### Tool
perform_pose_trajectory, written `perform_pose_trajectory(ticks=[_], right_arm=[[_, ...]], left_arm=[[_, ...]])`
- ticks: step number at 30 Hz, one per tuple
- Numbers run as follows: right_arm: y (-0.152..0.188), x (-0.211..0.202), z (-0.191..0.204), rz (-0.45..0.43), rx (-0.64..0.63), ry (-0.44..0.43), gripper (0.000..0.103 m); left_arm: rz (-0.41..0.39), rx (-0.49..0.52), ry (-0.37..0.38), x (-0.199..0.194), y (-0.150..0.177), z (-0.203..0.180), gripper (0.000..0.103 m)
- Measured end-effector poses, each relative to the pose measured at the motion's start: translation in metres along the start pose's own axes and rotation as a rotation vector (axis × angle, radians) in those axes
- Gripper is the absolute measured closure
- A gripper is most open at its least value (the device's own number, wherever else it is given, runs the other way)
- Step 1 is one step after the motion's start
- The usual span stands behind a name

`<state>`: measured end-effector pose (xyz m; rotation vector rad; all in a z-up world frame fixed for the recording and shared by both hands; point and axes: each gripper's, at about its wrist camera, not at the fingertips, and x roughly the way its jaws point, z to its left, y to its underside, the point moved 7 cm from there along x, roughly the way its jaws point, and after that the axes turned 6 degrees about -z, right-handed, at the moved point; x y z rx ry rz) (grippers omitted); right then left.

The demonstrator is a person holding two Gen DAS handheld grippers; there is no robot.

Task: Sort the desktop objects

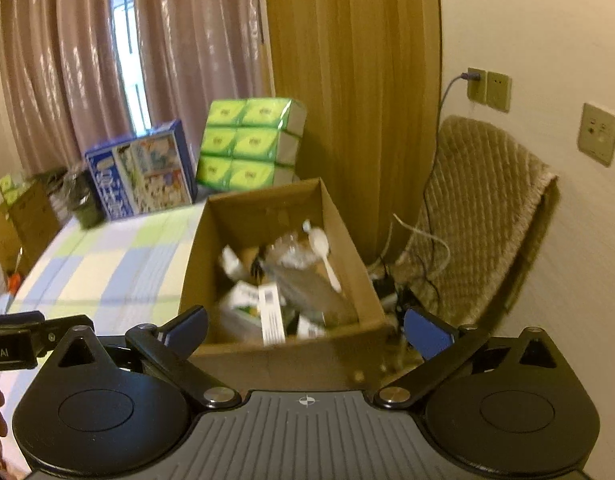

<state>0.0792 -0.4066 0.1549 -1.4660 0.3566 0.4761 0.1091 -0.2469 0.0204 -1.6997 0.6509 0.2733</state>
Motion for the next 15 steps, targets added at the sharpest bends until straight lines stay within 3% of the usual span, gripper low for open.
perform_pose_trajectory(ticks=[15], right_arm=[[0.04, -0.079, 0.02, 0.015, 0.039, -0.008, 0.002]], left_arm=[[0.029, -0.002, -0.076, -0.075, 0.033, -0.01, 0.001]])
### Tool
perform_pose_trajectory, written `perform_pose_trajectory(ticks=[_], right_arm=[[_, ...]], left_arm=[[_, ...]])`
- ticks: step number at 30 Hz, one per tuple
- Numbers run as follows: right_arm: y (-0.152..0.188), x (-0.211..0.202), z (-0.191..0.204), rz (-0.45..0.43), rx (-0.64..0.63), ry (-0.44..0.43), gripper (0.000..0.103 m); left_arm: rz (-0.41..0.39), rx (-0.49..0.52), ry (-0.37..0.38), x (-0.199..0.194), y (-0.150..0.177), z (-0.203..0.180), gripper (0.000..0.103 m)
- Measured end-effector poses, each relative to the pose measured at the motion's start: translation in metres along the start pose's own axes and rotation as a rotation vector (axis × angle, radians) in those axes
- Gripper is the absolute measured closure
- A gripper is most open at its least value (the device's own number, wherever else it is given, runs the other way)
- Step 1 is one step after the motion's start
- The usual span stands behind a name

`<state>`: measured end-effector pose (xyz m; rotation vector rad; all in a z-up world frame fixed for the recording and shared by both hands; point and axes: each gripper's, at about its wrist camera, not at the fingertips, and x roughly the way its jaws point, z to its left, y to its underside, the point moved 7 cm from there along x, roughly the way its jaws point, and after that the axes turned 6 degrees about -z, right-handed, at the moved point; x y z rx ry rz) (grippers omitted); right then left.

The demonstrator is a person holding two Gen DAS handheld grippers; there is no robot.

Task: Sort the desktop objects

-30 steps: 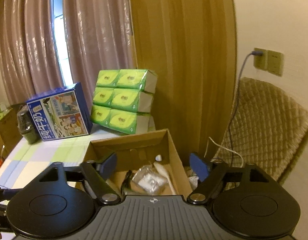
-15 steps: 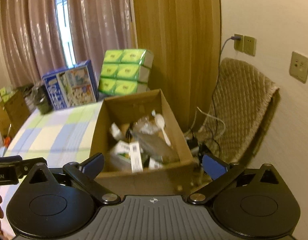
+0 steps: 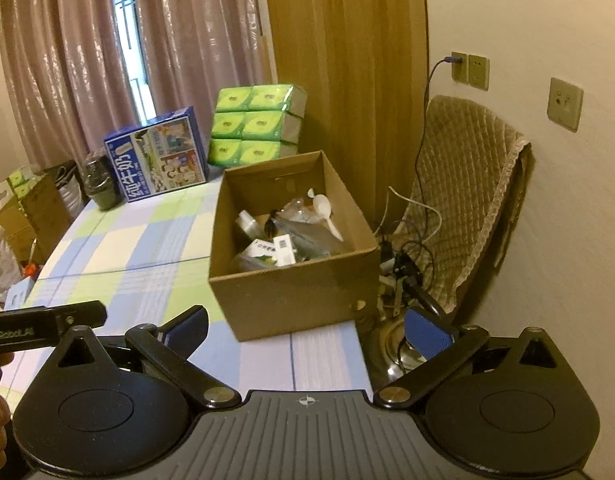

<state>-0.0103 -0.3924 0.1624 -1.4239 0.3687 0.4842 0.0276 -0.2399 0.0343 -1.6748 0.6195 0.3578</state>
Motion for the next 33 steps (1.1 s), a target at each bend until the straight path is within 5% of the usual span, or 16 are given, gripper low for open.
perform_pose_trajectory(ticks=[33], right_arm=[[0.012, -0.017, 0.018, -0.015, 0.005, -0.012, 0.002]], left_arm=[[-0.012, 0.033, 0.038, -0.012, 0.004, -0.016, 0.001]])
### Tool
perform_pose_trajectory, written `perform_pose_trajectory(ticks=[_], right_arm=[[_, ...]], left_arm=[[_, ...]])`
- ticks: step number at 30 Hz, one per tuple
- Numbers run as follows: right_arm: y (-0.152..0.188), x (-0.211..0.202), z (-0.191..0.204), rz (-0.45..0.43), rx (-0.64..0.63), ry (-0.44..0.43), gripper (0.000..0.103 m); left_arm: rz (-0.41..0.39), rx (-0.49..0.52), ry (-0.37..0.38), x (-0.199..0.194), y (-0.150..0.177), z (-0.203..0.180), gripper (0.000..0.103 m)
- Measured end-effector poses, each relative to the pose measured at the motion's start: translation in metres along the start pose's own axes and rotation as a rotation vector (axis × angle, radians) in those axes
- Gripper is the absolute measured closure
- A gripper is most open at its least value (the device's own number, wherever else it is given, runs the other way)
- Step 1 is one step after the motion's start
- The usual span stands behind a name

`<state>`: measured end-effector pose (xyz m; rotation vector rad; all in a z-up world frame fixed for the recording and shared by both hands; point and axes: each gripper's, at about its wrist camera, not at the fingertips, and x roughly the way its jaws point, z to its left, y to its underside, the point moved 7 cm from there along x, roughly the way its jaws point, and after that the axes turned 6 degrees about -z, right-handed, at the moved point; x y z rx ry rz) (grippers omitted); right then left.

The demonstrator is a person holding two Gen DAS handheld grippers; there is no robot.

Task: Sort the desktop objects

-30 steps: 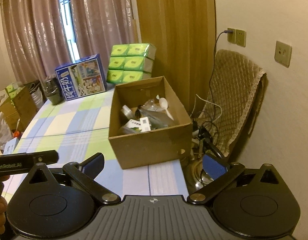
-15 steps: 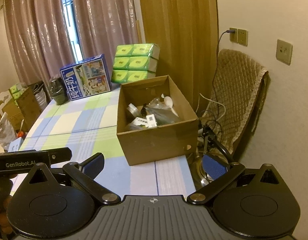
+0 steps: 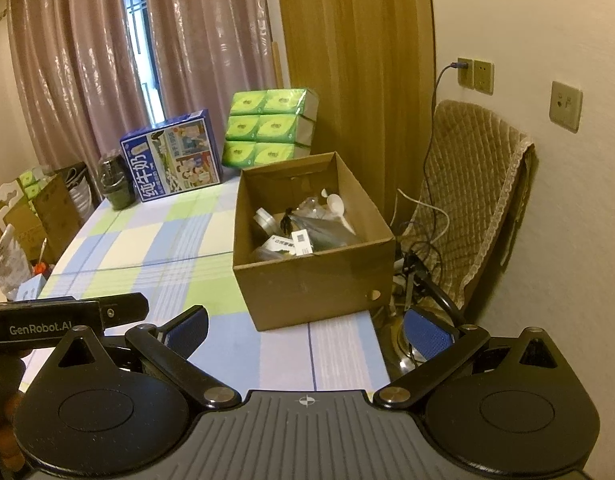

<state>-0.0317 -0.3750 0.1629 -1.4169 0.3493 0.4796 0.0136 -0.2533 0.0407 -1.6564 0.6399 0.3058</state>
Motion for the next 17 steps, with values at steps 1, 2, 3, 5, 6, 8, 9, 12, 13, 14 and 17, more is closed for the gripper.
perform_pose_trajectory(ticks=[1, 2, 3, 5, 6, 8, 9, 12, 13, 14, 17], right_arm=[[-0.0002, -0.0001, 0.0002, -0.001, 0.001, 0.001, 0.002], [-0.0003, 0.0001, 0.0, -0.001, 0.002, 0.001, 0.002], [0.0, 0.0002, 0.0, 0.0, 0.001, 0.001, 0.002], [-0.0001, 0.0001, -0.0001, 0.0, 0.0, 0.0, 0.002], [0.0002, 0.0003, -0.0002, 0.002, -0.001, 0.0, 0.002], [0.0013, 0.0012, -0.0003, 0.004, -0.002, 0.0, 0.002], [0.0015, 0.0012, -0.0006, 0.005, -0.002, -0.001, 0.002], [0.0021, 0.0015, 0.0003, 0.005, -0.002, -0.001, 0.002], [0.0021, 0.0015, 0.0004, 0.004, -0.003, 0.0, 0.002], [0.0021, 0.0015, 0.0004, 0.005, -0.003, 0.0, 0.002], [0.0032, 0.0018, 0.0014, 0.006, -0.002, 0.001, 0.002]], left_arm=[[0.0, 0.0, 0.0, 0.0, 0.0001, 0.0, 0.001], [0.0, 0.0, 0.001, 0.0001, -0.0001, -0.0001, 0.001], [0.0, -0.001, 0.001, 0.0003, -0.0004, 0.0, 0.001], [0.0, -0.001, 0.001, 0.0003, -0.0005, 0.0, 0.001], [-0.001, -0.001, 0.001, 0.0004, -0.0005, 0.0, 0.001], [-0.001, -0.002, 0.001, 0.0004, -0.0004, -0.0001, 0.001], [0.0, -0.003, 0.003, 0.0007, -0.0007, 0.0, 0.001], [0.0, 0.0, 0.011, 0.001, 0.0, -0.0004, 0.001], [-0.003, 0.004, 0.012, 0.0003, 0.0002, -0.0007, 0.001], [-0.007, 0.005, 0.013, -0.0004, 0.0004, -0.0011, 0.001], [-0.014, -0.001, 0.018, -0.0023, 0.0003, -0.0006, 0.001]])
